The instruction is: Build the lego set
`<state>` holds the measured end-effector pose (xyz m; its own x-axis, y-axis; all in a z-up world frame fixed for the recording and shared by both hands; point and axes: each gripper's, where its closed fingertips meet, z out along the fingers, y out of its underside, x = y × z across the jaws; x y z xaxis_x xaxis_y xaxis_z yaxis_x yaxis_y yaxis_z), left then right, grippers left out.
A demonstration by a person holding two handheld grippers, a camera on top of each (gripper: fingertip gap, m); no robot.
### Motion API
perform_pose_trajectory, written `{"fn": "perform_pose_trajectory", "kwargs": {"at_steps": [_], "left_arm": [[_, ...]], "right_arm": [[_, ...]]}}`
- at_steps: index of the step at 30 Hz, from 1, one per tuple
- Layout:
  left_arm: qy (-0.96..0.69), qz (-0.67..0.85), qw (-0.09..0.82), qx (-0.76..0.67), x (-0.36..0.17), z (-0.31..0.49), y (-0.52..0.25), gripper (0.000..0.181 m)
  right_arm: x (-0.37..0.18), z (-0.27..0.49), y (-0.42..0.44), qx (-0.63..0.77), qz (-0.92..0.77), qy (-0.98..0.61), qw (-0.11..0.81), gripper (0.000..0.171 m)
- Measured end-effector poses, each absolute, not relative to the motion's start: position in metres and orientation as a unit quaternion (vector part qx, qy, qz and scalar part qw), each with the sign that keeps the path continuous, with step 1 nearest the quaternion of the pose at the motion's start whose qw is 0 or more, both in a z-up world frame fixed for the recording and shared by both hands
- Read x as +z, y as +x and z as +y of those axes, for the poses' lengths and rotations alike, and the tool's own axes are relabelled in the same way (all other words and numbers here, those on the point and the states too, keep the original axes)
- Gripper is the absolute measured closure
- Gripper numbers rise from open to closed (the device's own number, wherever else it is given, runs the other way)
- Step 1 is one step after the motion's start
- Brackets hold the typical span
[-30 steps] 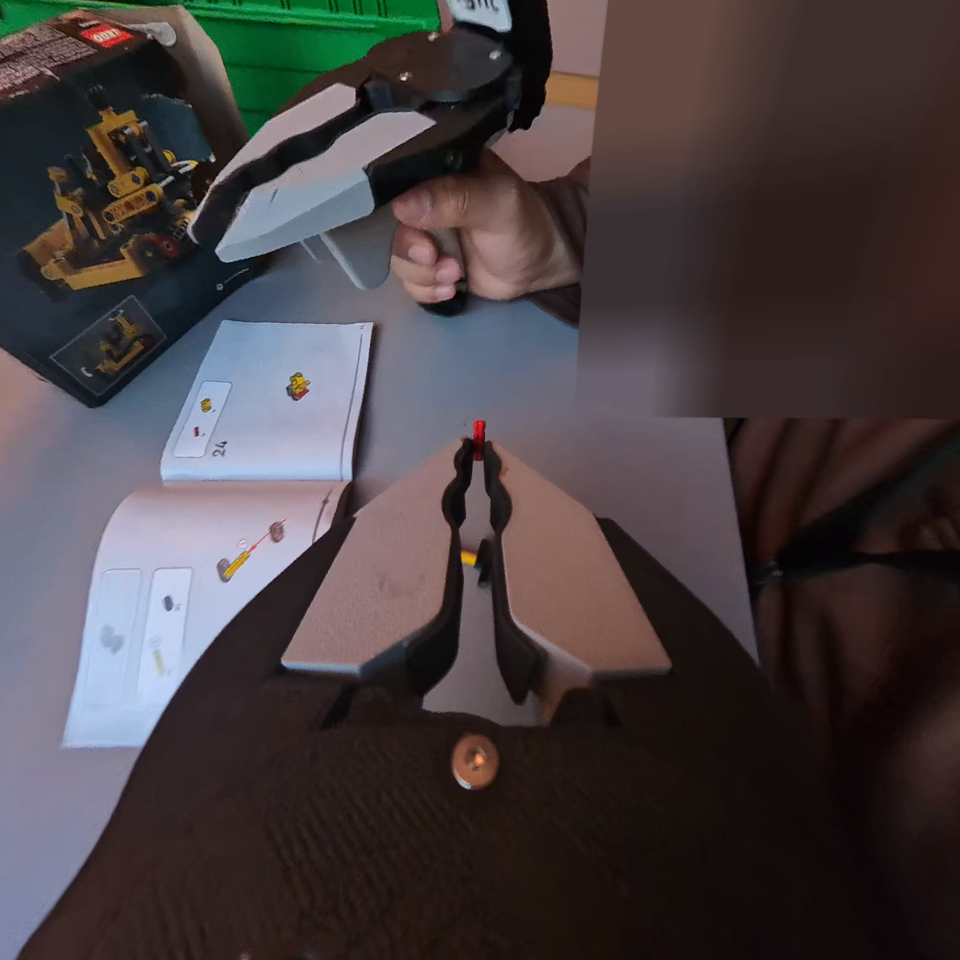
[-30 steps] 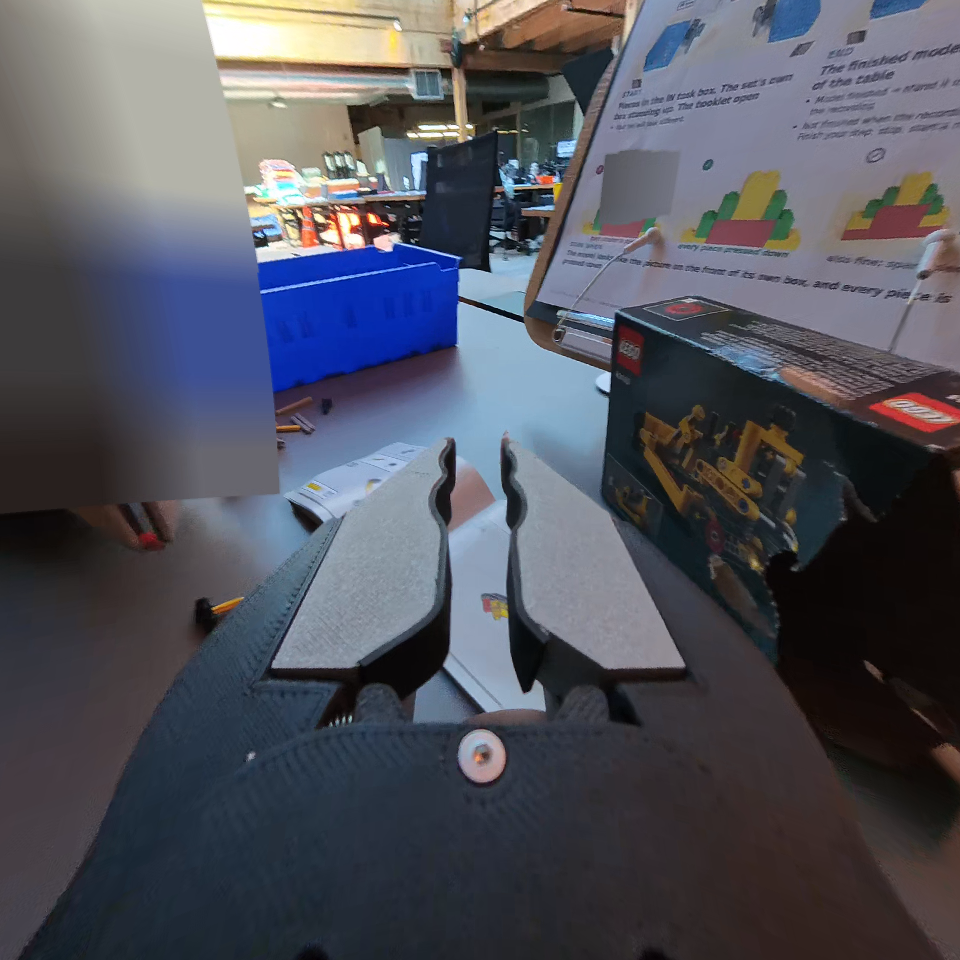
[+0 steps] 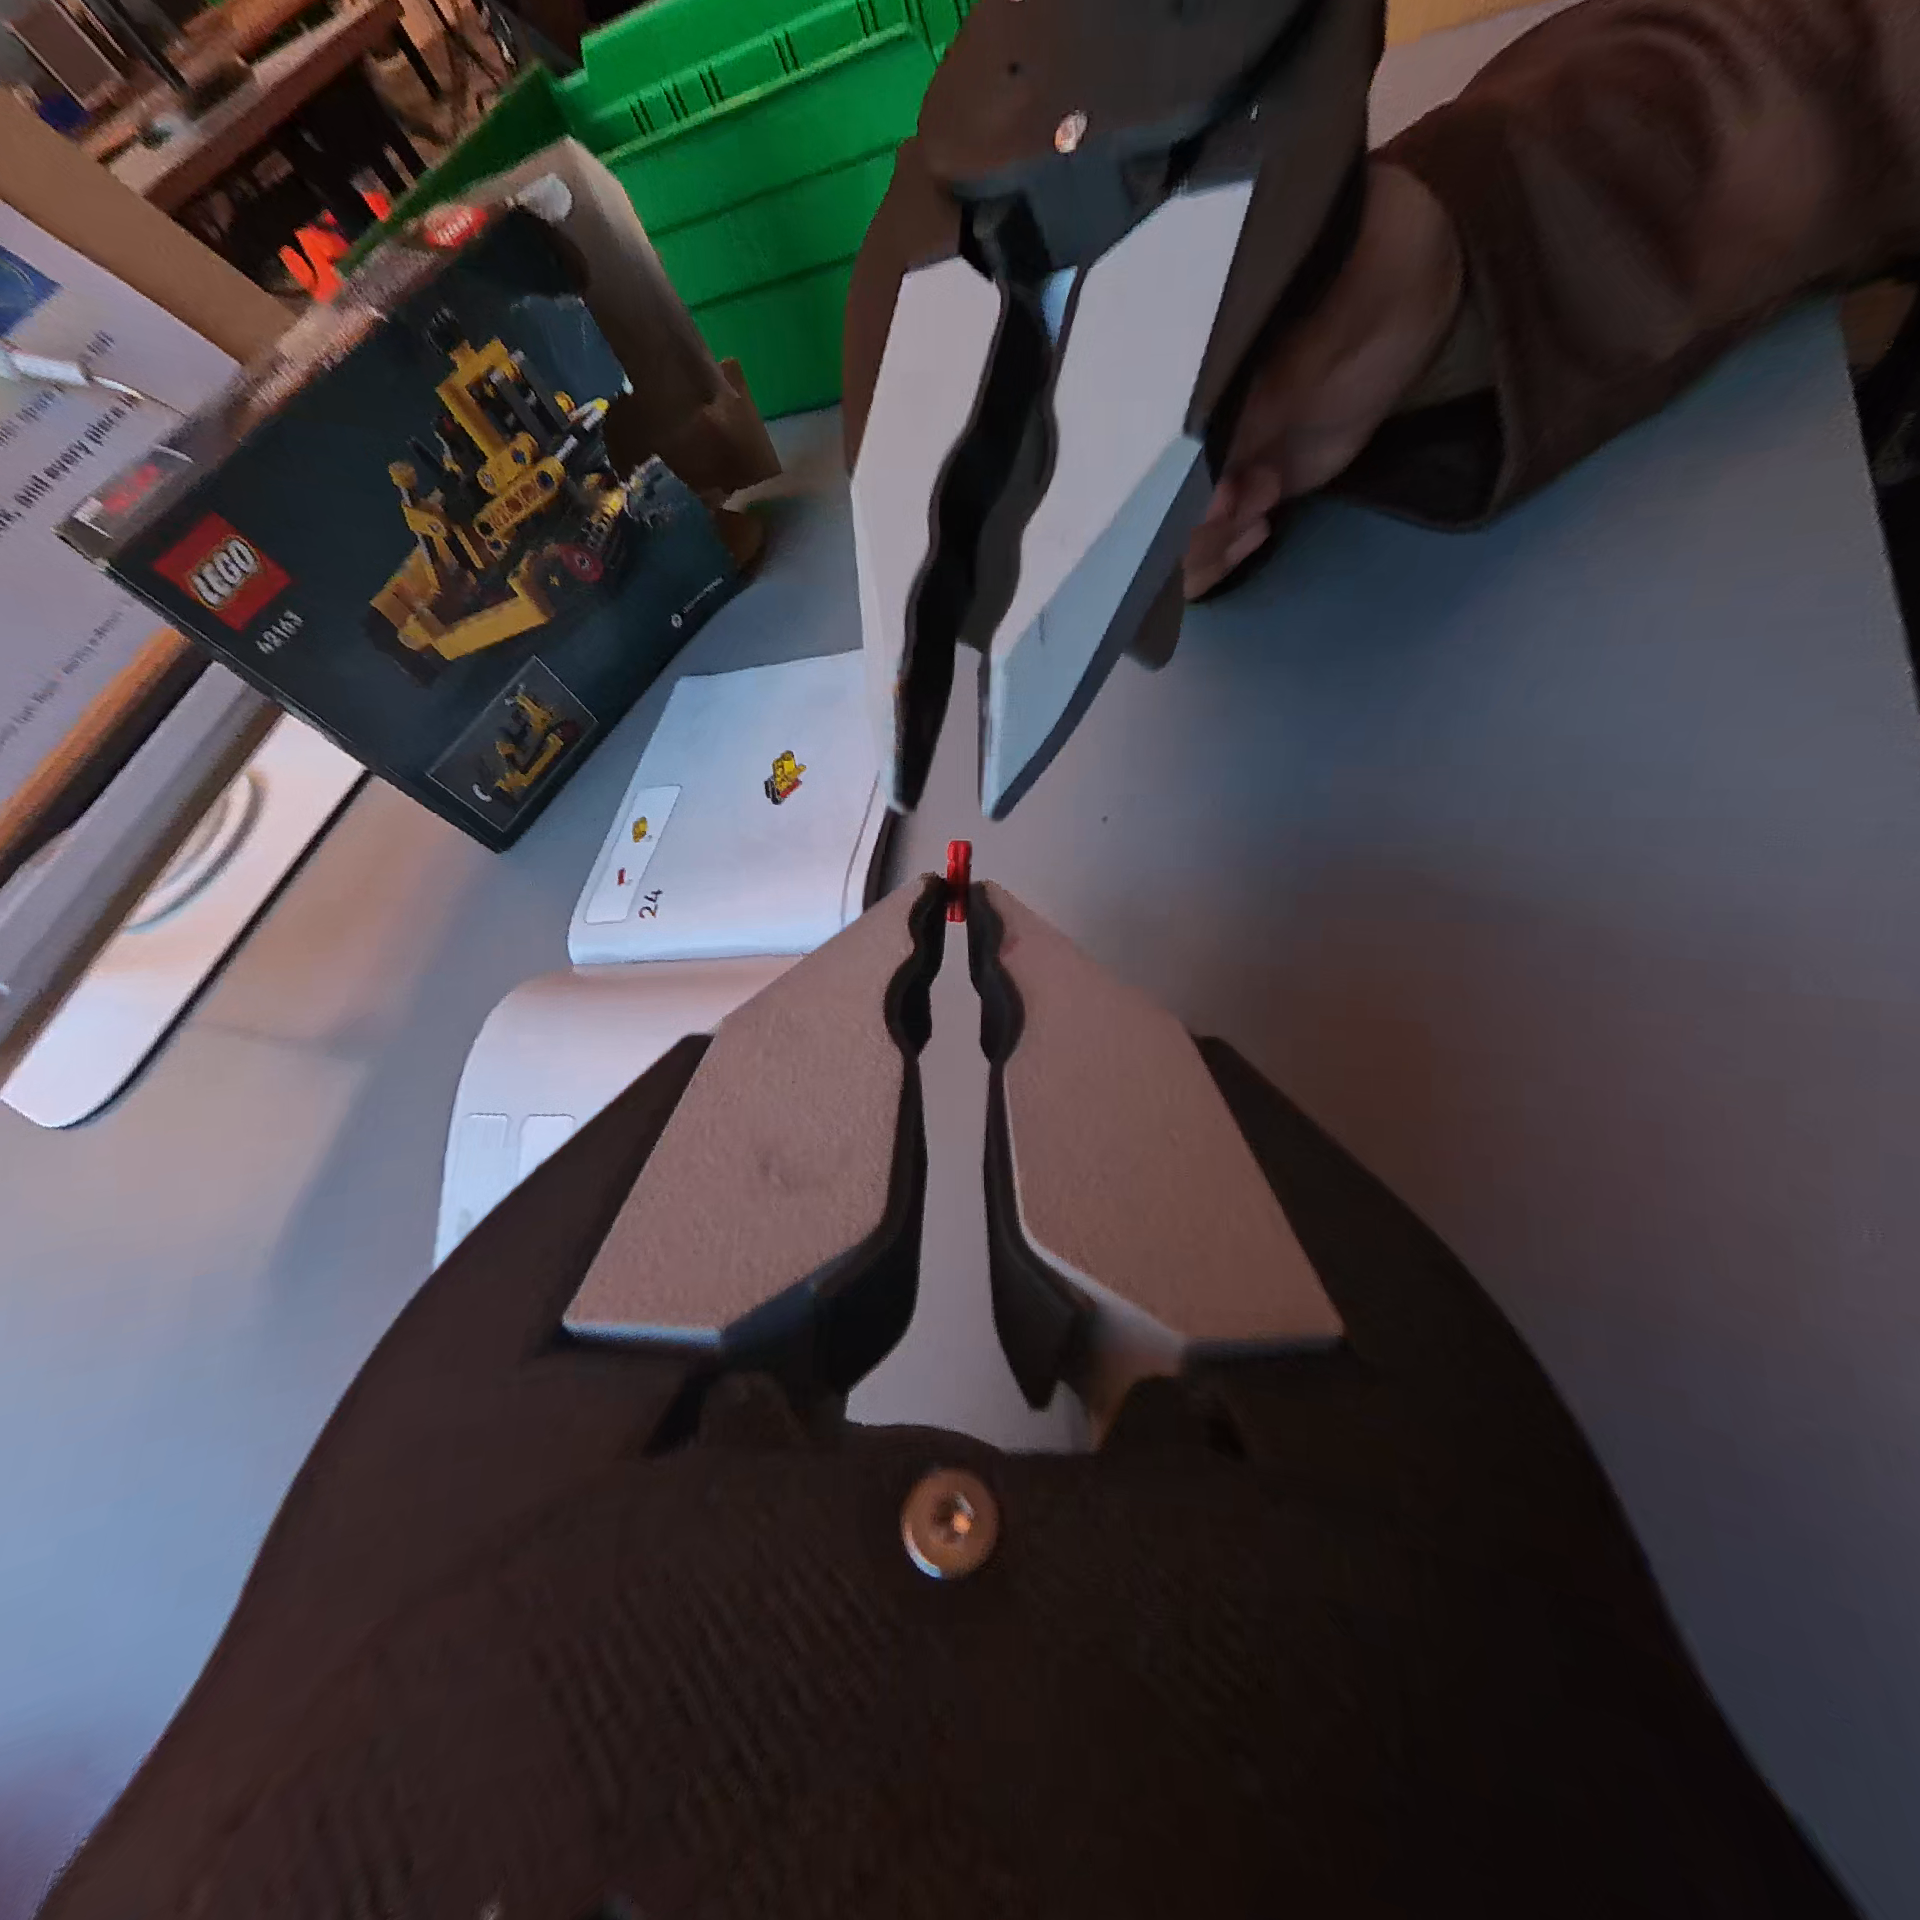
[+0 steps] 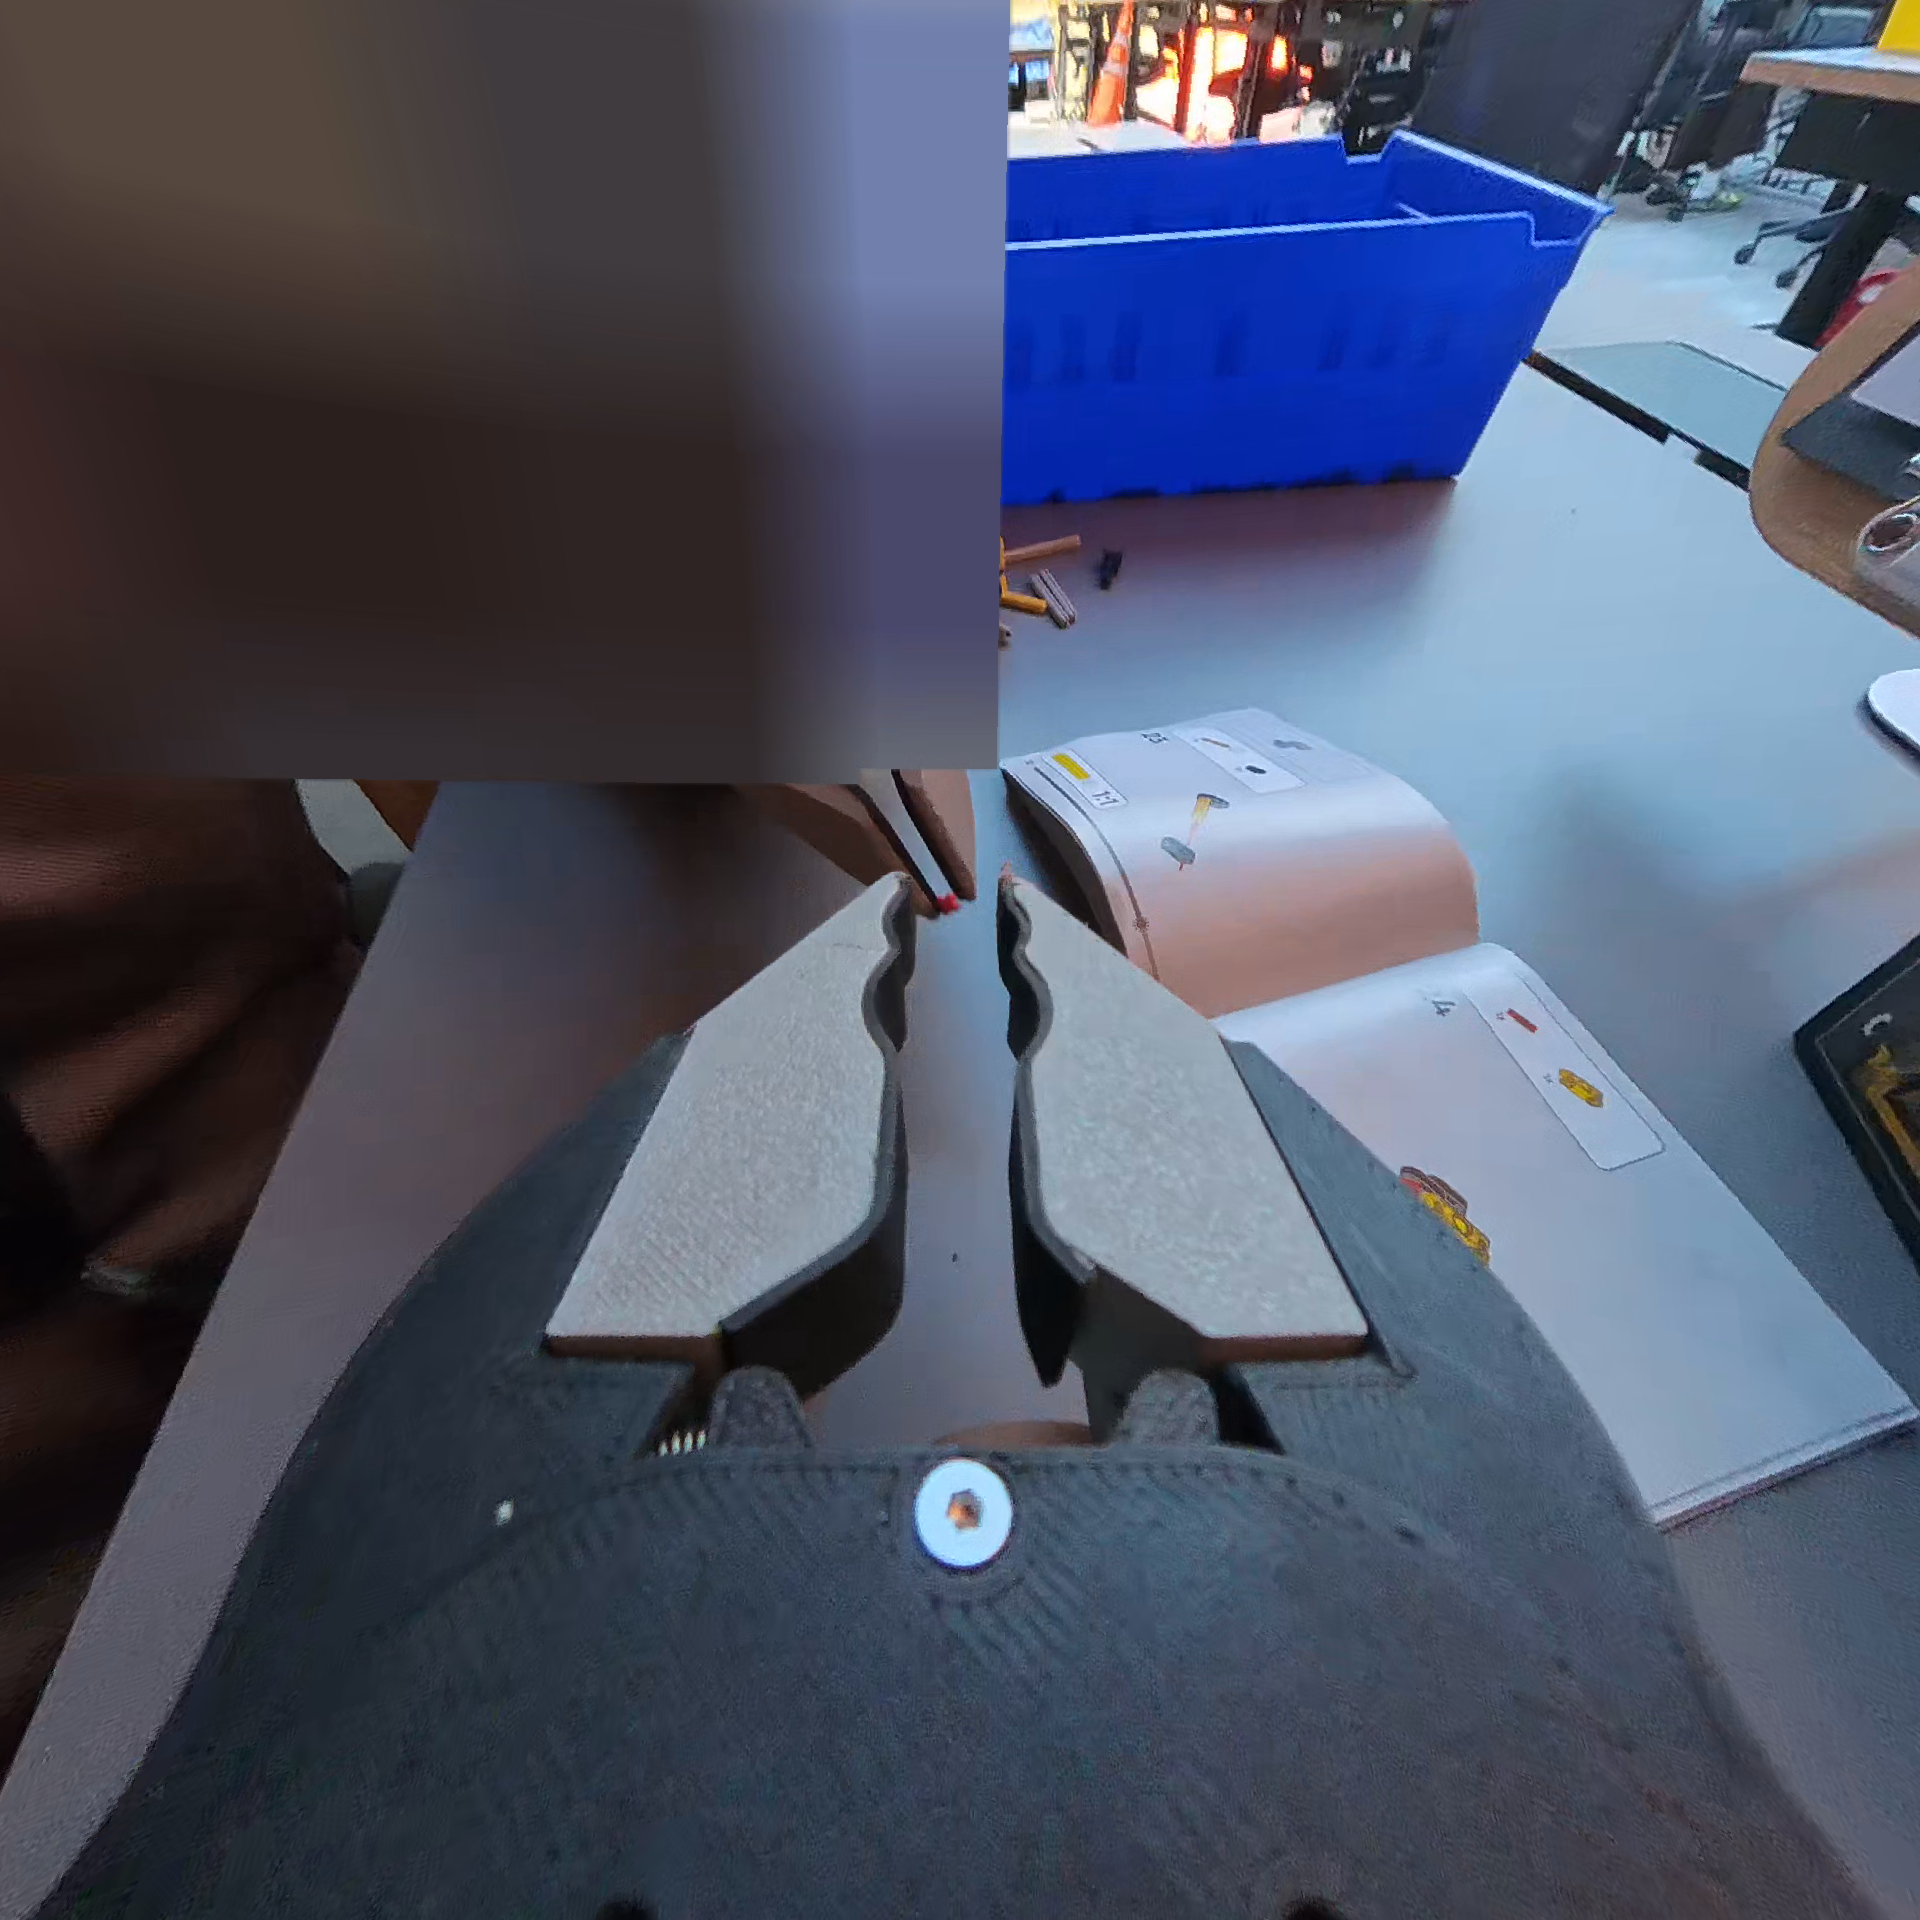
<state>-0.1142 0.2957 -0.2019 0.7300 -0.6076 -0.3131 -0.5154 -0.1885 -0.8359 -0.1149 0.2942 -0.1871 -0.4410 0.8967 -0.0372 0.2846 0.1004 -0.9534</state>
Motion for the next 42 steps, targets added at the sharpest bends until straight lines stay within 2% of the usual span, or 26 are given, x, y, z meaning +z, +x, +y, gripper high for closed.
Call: {"fn": "perform_pose_trajectory", "kwargs": {"at_steps": [1, 17, 20, 27, 30, 35, 38, 42], "left_arm": [[-0.765, 0.367, 0.528, -0.036, -0.200, 0.296, -0.115, 0.180], [-0.749, 0.378, 0.545, -0.006, -0.205, 0.306, -0.108, 0.180], [-0.742, 0.379, 0.553, 0.011, -0.202, 0.307, -0.110, 0.180], [-0.730, 0.406, 0.545, 0.075, -0.200, 0.301, -0.124, 0.180], [-0.737, 0.395, 0.545, 0.054, -0.195, 0.297, -0.128, 0.180], [-0.745, 0.395, 0.535, 0.048, -0.197, 0.293, -0.126, 0.181], [-0.748, 0.401, 0.525, 0.055, -0.204, 0.291, -0.121, 0.181], [-0.751, 0.398, 0.525, 0.047, -0.205, 0.286, -0.124, 0.181]], "right_arm": [[-0.189, 0.294, -0.116, 0.501, -0.681, -0.440, 0.302, 0.161], [-0.191, 0.293, -0.117, 0.494, -0.677, -0.454, 0.303, 0.163], [-0.192, 0.295, -0.118, 0.488, -0.675, -0.459, 0.309, 0.171], [-0.194, 0.304, -0.122, 0.466, -0.670, -0.475, 0.329, 0.171], [-0.198, 0.304, -0.122, 0.459, -0.678, -0.477, 0.319, 0.171], [-0.193, 0.290, -0.125, 0.476, -0.681, -0.455, 0.319, 0.156], [-0.192, 0.282, -0.131, 0.474, -0.685, -0.448, 0.326, 0.169], [-0.196, 0.278, -0.132, 0.463, -0.698, -0.441, 0.322, 0.170]]}}
